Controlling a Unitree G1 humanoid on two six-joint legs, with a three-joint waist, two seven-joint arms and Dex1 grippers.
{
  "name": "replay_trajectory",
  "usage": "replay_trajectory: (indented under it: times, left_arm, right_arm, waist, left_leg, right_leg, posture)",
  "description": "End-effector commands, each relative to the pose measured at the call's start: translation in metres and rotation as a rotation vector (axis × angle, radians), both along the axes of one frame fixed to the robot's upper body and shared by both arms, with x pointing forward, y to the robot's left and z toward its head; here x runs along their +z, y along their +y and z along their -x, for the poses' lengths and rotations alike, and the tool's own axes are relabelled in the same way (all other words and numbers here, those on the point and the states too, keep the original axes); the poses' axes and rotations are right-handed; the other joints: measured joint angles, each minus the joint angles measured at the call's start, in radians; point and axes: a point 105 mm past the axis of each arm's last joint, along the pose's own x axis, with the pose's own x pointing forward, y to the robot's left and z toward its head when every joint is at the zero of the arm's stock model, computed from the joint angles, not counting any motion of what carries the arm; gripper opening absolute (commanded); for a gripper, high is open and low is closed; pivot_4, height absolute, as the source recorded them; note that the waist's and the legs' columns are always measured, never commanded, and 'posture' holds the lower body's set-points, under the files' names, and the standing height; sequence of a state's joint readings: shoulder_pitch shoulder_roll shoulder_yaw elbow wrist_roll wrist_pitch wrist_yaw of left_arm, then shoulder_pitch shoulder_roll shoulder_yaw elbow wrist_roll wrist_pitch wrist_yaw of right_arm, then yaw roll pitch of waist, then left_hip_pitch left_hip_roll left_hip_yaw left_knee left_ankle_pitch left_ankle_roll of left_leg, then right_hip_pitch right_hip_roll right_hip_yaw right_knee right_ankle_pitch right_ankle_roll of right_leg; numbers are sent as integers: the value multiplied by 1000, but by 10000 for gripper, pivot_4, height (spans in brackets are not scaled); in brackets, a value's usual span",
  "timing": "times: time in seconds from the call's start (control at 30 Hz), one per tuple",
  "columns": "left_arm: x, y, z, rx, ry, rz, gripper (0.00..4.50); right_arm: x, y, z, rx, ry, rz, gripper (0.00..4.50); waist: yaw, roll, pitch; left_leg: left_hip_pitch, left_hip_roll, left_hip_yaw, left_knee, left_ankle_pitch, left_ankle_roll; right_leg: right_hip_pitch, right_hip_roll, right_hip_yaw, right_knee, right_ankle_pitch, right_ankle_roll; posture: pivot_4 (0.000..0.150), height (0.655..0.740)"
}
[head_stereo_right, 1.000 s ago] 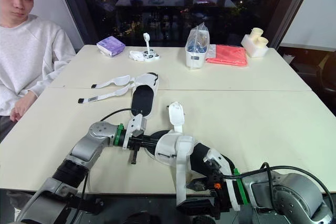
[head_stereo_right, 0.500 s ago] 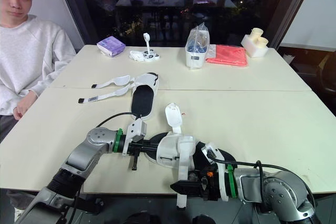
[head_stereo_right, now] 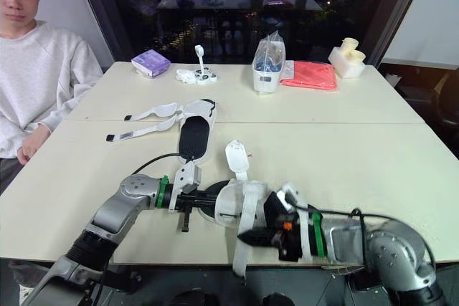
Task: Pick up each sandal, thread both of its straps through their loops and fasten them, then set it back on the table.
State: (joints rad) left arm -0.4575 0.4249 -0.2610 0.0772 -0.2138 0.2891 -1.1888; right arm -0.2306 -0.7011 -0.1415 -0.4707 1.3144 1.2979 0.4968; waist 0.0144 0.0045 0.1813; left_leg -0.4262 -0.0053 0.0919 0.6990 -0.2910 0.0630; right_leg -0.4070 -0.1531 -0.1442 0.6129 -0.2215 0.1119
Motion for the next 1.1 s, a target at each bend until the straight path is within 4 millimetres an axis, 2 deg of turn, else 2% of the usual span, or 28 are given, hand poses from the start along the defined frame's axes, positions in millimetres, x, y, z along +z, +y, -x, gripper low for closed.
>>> replay_trajectory:
  times: [0.03,0.17,0.23,0.37,0.47,0.57,0.93,1.1]
  left_arm:
    - [5,-4,0,-16,-23,12,0]
    - [3,-6,0,-21,-23,12,0]
    - [3,-6,0,-21,-23,13,0]
    - [3,-8,1,-20,-26,17,0]
    - [3,-7,2,-15,-27,19,0]
    - [2,-6,3,-10,-27,19,0]
    - [2,-8,3,-2,-27,28,0]
    - [3,-10,3,-6,-26,31,0]
  right_arm:
    - [41,-9,-21,-11,-72,-64,731]
    - [64,-20,-55,-43,-56,-60,731]
    - [64,-22,-65,-49,-31,-44,731]
    - [44,-29,-81,-63,49,22,731]
    - [28,-30,-81,-36,68,87,731]
    - [22,-31,-79,-9,67,115,731]
    - [32,-27,-74,47,7,132,731]
    - [27,-27,-71,87,-55,208,731]
  waist:
    - [1,0,0]
    - [1,0,0]
    - [0,0,0]
    - [0,0,0]
    - [-1,0,0]
    - [-2,0,0]
    - [-1,0,0]
    - [-2,0,0]
  left_leg:
    - [0,0,0,0,0,0]
    - [-1,0,1,0,1,-1]
    - [-1,0,1,0,2,-4]
    - [-2,0,3,0,2,-3]
    - [-2,0,4,0,2,-3]
    - [-2,0,5,0,2,-3]
    - [-1,0,5,-1,2,-3]
    - [-1,0,5,-1,2,-3]
  right_leg:
    - [0,0,0,0,0,0]
    - [-1,0,0,0,0,0]
    - [-1,0,0,0,0,0]
    - [-1,-1,0,0,0,0]
    - [-2,-1,1,0,0,0]
    - [-2,-1,1,0,0,0]
    - [-2,-2,1,0,0,0]
    - [-3,-2,1,0,0,0]
  posture:
    - [1500,7400]
    - [1500,7400]
    - [1500,7400]
    - [1500,7400]
    - [1500,7400]
    - [1500,7400]
    - [1500,7400]
    - [1500,7400]
